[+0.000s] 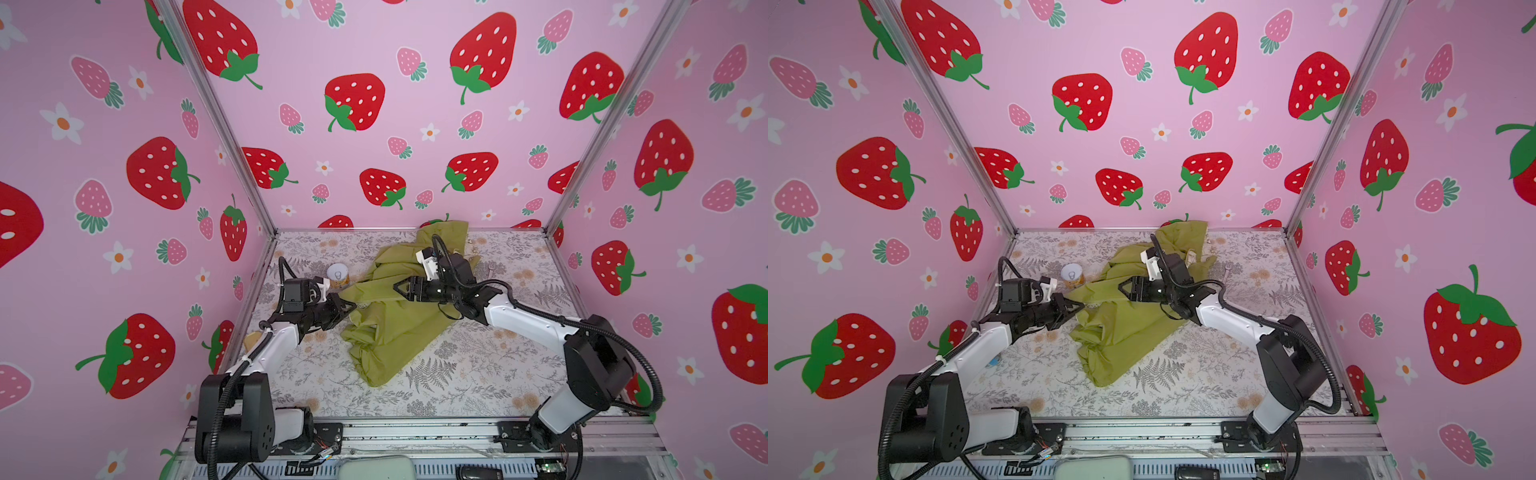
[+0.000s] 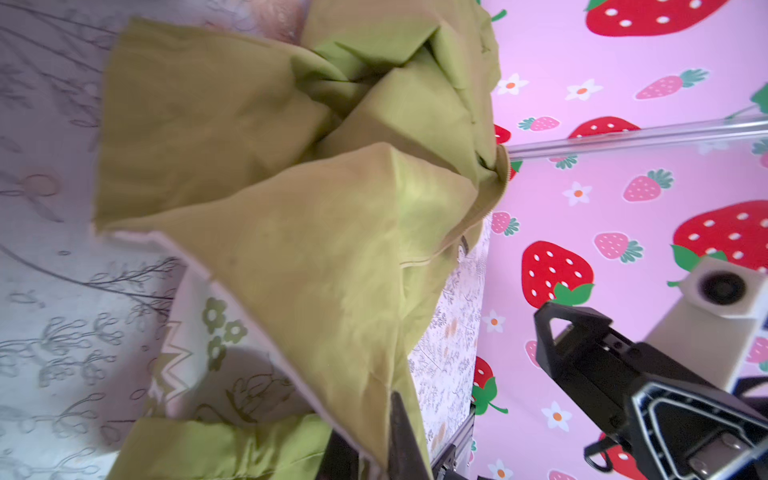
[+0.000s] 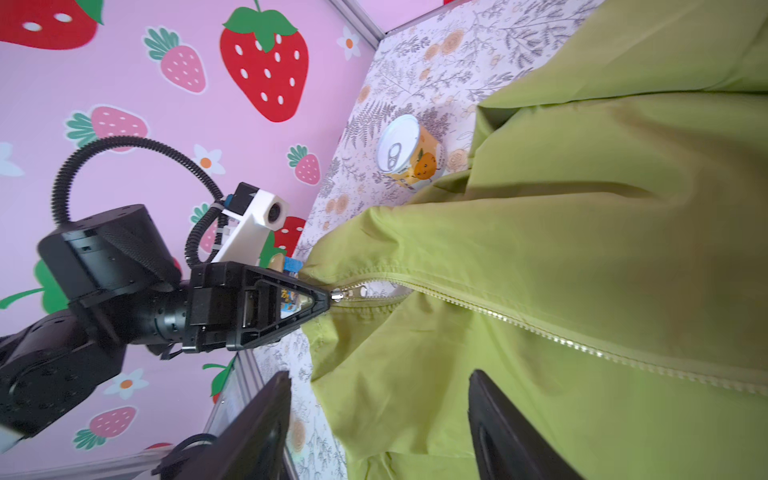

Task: Zip up the jacket

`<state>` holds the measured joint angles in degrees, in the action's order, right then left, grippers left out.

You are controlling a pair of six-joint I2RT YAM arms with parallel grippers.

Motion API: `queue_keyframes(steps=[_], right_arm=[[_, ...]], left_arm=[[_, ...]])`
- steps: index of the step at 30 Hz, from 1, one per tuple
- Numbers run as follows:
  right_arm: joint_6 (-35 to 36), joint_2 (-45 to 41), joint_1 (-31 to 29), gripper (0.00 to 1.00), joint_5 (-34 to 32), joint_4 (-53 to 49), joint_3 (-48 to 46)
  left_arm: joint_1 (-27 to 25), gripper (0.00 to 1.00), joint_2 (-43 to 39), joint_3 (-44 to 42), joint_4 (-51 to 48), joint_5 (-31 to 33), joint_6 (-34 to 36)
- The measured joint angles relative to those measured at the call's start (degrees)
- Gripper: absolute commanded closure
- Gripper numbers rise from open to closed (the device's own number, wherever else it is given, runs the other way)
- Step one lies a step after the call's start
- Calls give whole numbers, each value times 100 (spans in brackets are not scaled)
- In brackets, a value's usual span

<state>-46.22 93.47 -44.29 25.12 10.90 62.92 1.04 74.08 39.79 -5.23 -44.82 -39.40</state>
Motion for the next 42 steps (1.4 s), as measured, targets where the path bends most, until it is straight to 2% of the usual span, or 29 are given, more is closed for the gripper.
queue_keyframes(steps=[10, 15, 22, 42], right_arm=[[-1029, 22, 22, 37, 859, 1353, -431], [-1543, 214, 22, 43, 1075, 2068, -527], [-2100, 713, 2, 53, 1241, 2785, -540], [-2723, 1471, -120, 53, 1327, 3652, -164]], left_arm=[[-107, 100, -2, 162, 1196, -1123, -581], [-179, 100, 87, 164, 1580, -1403, -815], [-258, 100, 101, 166, 1784, -1572, -929], [-358, 100, 140, 166, 1961, -1659, -1217]])
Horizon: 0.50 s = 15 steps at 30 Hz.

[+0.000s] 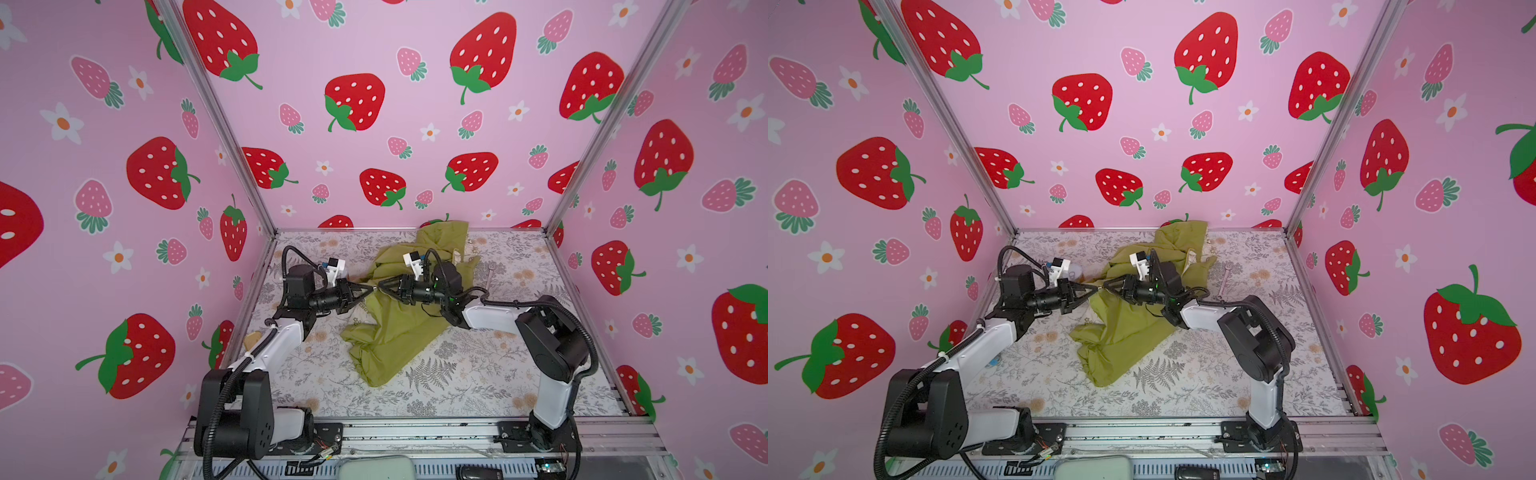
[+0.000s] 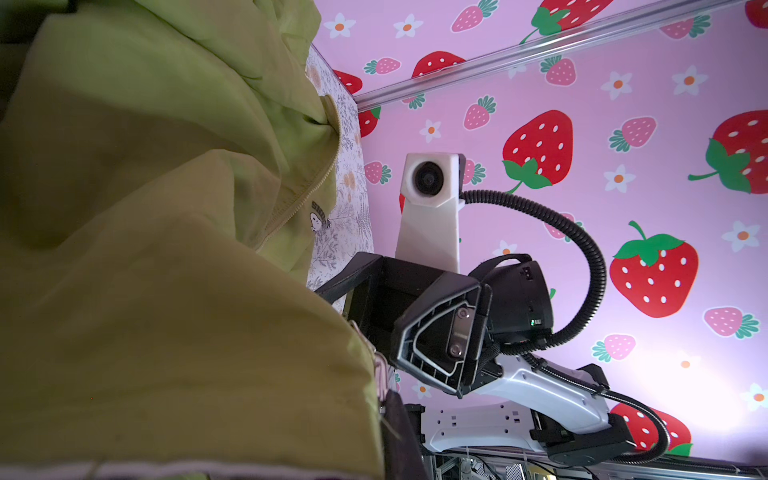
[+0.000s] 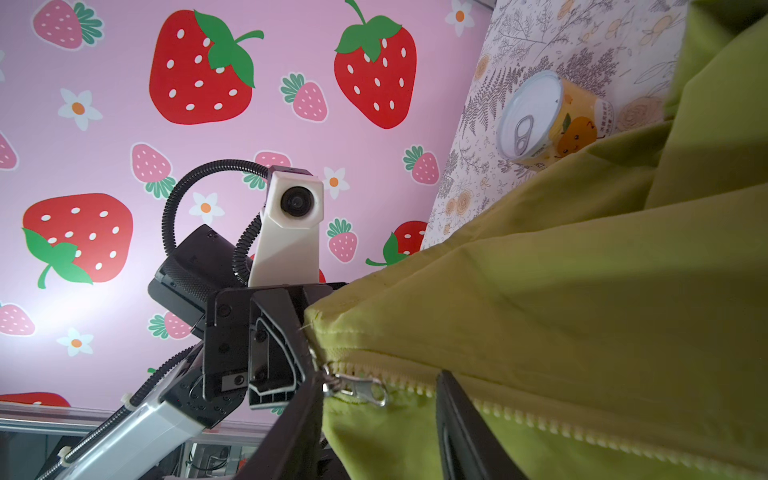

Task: Zip up the jacket
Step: 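Close the right gripper on the zipper slider beside the left gripper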

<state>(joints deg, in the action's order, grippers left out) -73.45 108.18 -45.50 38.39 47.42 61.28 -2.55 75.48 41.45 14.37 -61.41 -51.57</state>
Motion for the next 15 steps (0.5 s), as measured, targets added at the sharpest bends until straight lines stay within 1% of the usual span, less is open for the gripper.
queue_keyframes(steps=[5, 15], right_arm=[[-118, 96, -24, 54, 11, 168, 50], [-354, 179, -55, 60, 70, 435, 50]], left_arm=[[-9, 100, 0, -2, 61, -17, -68], [-35, 100, 4, -15, 125, -59, -118]])
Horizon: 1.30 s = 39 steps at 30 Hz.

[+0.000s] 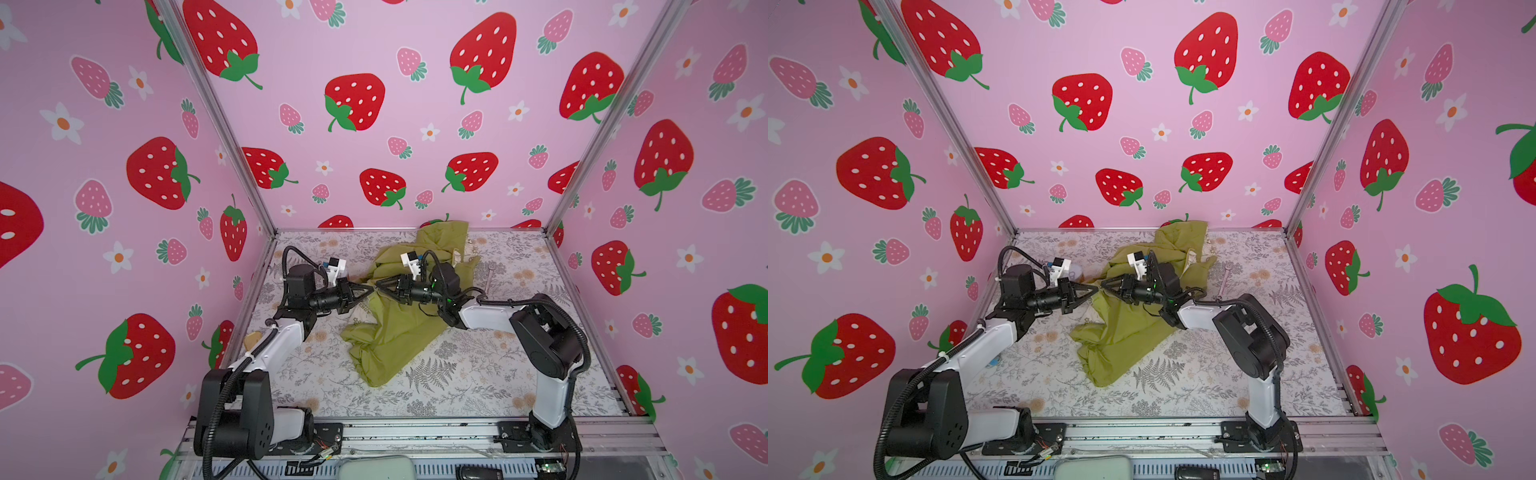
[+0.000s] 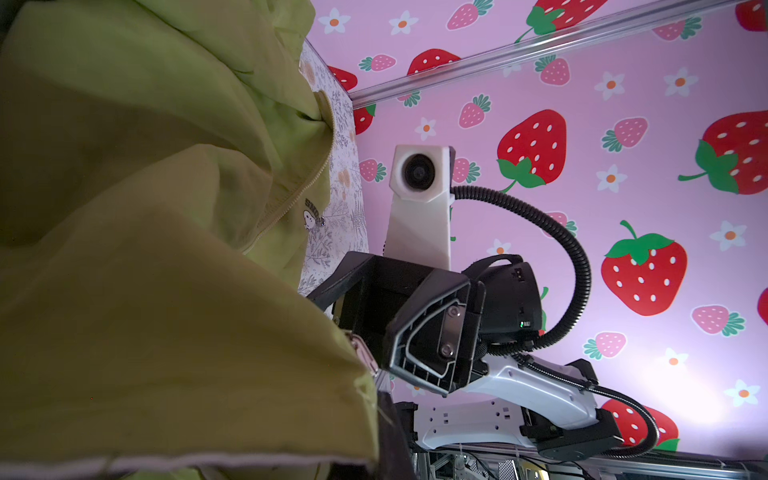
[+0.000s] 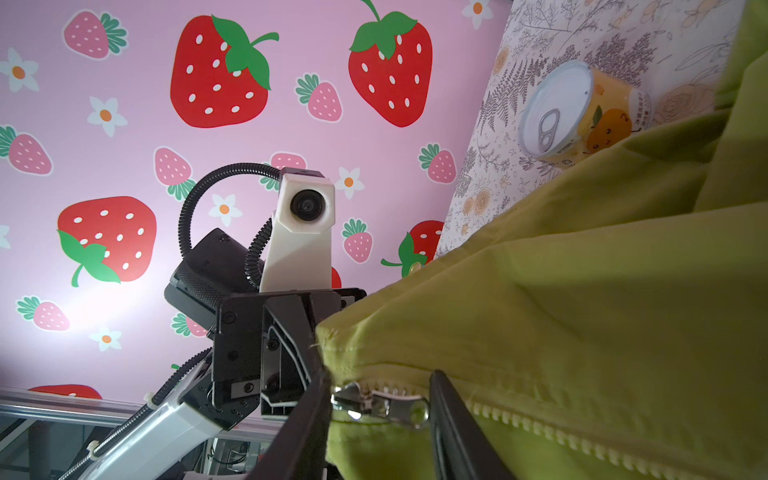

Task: Zip up the jacket
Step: 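Close the right gripper on the zipper slider beside the left gripper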

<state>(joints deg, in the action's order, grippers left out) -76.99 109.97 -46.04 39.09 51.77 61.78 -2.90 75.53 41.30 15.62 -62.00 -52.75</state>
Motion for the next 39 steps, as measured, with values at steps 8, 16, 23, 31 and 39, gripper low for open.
queue_keyframes(steps=[8, 16, 23, 31, 39], right_arm=[[-116, 0, 2, 69, -9, 63, 0], [-144, -42, 9, 74, -146, 96, -52], [-175, -68, 9, 78, -197, 105, -105], [-337, -195, 22, 78, -221, 273, -302], [-507, -219, 31, 79, -155, 603, -343]], left_arm=[[0, 100, 0, -2, 9, -4, -2], [0, 100, 24, -15, 9, -11, -2], [0, 100, 28, -28, 9, -15, -2], [0, 100, 31, -28, 13, -17, 0], [0, 100, 81, -55, 46, -7, 0]])
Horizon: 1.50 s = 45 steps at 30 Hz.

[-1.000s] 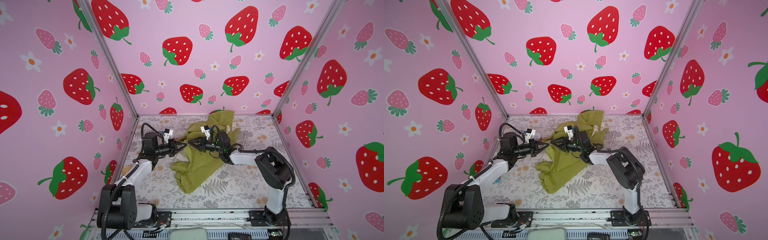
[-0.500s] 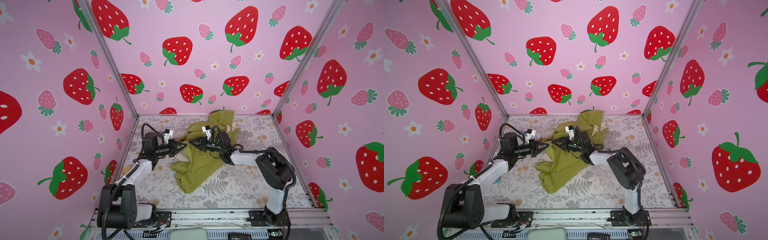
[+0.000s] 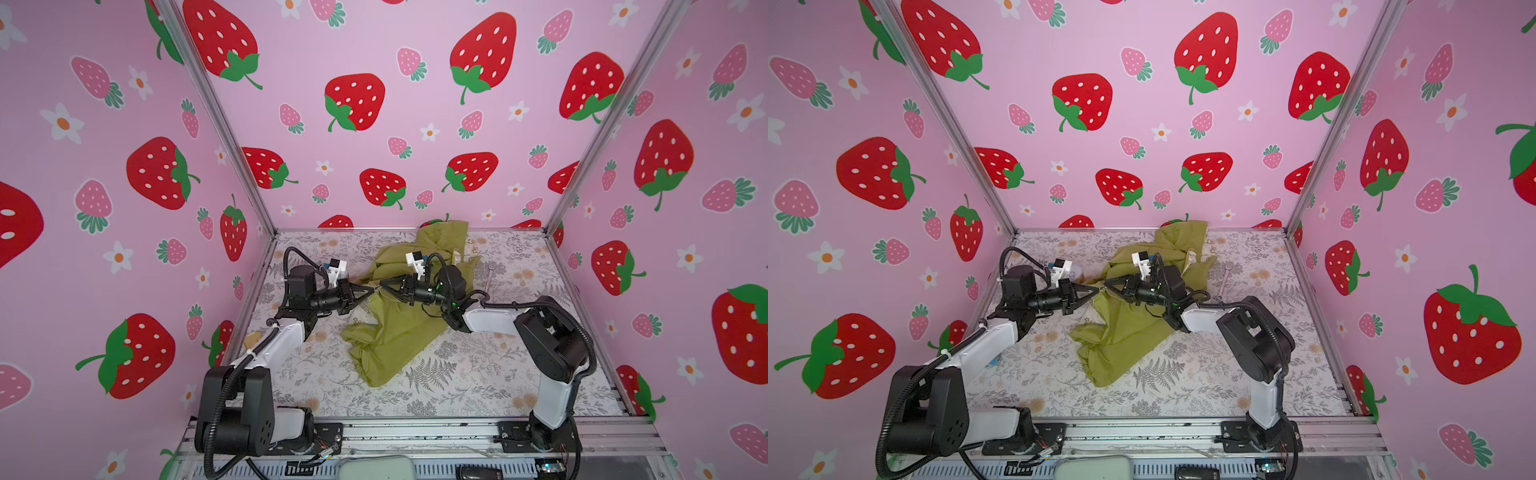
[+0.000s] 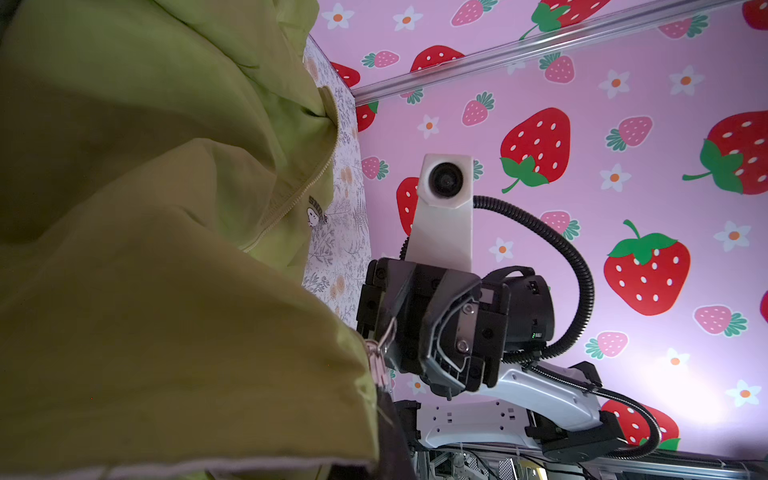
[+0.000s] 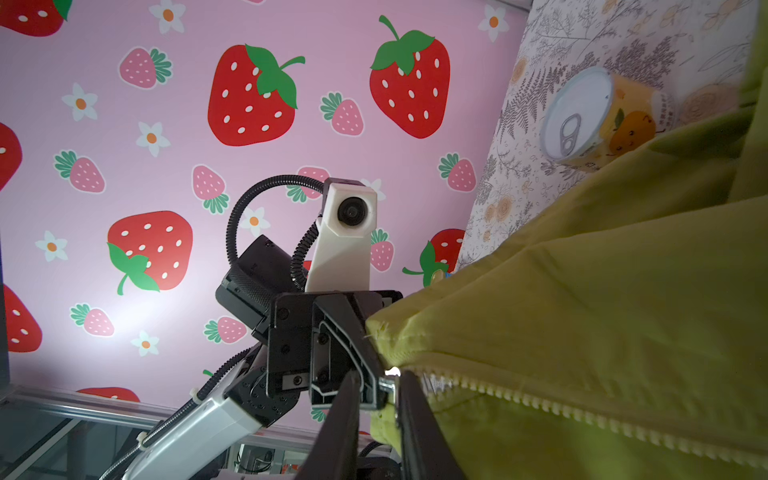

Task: Zip up the jacket

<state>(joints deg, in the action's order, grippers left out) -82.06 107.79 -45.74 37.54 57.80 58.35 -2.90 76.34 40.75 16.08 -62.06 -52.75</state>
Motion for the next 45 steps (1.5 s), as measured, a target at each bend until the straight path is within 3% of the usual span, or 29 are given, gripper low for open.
queue_keyframes(steps=[19, 25, 29, 31, 37, 45], right_arm=[[55, 0, 0, 82, 46, -199, 11], [94, 2, 0, 89, 48, -238, 42], [125, 2, 0, 100, 50, -299, 87], [166, 2, 2, 100, 52, -409, 122], [748, -26, 37, 100, -48, -1215, 358], [2022, -492, 37, 100, -741, -3073, 765]], left_arm=[[0, 100, 0, 0, 0, 2, -2], [0, 100, 0, 0, 0, 0, -2], [0, 100, 0, 0, 2, -7, -2], [0, 100, -2, 0, -4, 0, -2], [4, 100, -11, 0, -111, 61, 20], [4, 100, -109, 2, -396, 186, 160]])
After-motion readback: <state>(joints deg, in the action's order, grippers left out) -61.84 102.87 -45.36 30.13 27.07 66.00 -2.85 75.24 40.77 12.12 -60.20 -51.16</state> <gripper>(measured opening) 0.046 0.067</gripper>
